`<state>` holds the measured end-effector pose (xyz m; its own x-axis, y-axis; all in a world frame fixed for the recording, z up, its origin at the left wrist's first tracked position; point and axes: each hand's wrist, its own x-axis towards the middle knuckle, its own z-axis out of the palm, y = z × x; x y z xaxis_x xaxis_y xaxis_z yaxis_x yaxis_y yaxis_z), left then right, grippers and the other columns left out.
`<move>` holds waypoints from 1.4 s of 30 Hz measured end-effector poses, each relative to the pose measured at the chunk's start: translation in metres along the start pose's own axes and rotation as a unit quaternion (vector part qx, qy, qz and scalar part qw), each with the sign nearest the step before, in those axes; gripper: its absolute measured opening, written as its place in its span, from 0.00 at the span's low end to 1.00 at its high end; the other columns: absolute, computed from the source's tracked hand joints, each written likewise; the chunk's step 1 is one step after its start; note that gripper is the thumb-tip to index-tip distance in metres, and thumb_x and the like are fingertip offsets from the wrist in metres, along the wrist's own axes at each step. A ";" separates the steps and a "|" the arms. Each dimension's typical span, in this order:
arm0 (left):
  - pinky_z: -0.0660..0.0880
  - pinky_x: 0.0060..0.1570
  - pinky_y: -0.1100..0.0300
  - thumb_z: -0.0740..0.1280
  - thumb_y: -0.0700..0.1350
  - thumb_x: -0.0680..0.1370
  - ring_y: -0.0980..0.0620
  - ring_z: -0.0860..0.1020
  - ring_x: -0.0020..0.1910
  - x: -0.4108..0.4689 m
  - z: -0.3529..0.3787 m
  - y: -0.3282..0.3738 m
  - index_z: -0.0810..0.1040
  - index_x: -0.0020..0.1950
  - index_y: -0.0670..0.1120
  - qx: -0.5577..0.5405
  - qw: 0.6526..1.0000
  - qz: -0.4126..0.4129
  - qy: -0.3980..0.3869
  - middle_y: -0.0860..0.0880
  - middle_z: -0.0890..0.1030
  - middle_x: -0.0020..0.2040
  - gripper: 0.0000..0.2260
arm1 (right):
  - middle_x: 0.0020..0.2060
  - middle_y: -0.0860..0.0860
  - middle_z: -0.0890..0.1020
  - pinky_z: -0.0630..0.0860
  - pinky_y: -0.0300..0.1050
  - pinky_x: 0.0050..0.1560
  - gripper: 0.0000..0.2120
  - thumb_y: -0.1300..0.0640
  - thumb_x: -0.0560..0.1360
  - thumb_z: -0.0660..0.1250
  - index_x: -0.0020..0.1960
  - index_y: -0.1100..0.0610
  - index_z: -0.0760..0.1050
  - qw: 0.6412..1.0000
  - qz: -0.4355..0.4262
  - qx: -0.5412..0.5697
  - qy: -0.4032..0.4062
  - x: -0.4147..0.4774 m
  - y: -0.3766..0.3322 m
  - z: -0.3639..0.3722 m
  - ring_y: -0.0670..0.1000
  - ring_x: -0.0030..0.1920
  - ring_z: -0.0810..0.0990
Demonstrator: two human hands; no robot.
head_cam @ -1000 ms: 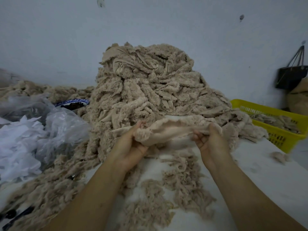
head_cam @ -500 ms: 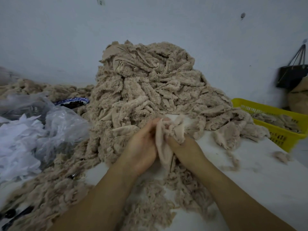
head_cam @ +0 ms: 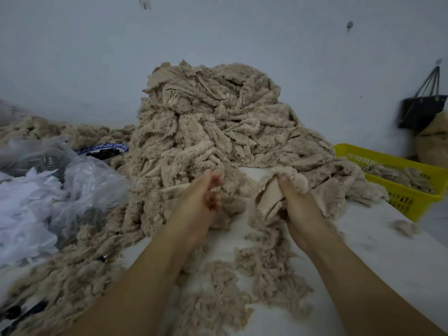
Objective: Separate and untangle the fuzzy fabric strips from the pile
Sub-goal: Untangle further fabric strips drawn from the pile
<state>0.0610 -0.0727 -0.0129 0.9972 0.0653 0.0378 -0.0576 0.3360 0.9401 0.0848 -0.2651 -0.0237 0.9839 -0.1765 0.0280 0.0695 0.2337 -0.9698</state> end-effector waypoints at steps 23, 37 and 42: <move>0.70 0.22 0.65 0.68 0.50 0.75 0.57 0.69 0.21 0.002 -0.006 0.010 0.81 0.33 0.47 -0.143 0.989 -0.038 -0.021 0.52 0.71 0.24 0.13 | 0.43 0.54 0.84 0.80 0.46 0.38 0.18 0.50 0.83 0.61 0.61 0.63 0.78 0.994 -0.003 0.012 0.113 0.007 -0.003 -0.013 0.51 0.40 0.83; 0.76 0.63 0.54 0.66 0.71 0.71 0.58 0.81 0.55 -0.015 0.013 -0.030 0.86 0.48 0.60 0.407 0.863 0.005 -0.298 0.59 0.85 0.53 0.19 | 0.35 0.52 0.85 0.77 0.38 0.29 0.05 0.58 0.77 0.70 0.46 0.61 0.81 0.991 0.068 0.115 -0.007 0.001 0.000 -0.003 0.46 0.32 0.82; 0.75 0.37 0.68 0.67 0.70 0.71 0.59 0.79 0.30 -0.018 0.010 -0.023 0.86 0.39 0.53 0.388 0.878 -0.013 -0.279 0.55 0.82 0.31 0.22 | 0.32 0.52 0.84 0.78 0.38 0.31 0.04 0.60 0.78 0.68 0.48 0.61 0.80 0.983 0.116 0.131 -0.059 0.003 0.003 0.000 0.46 0.30 0.82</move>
<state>0.0446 -0.0908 -0.0320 0.8791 -0.4756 -0.0302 -0.1997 -0.4253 0.8828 0.0875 -0.2651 -0.0271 0.9894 0.0186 -0.1442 -0.1344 0.4958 -0.8580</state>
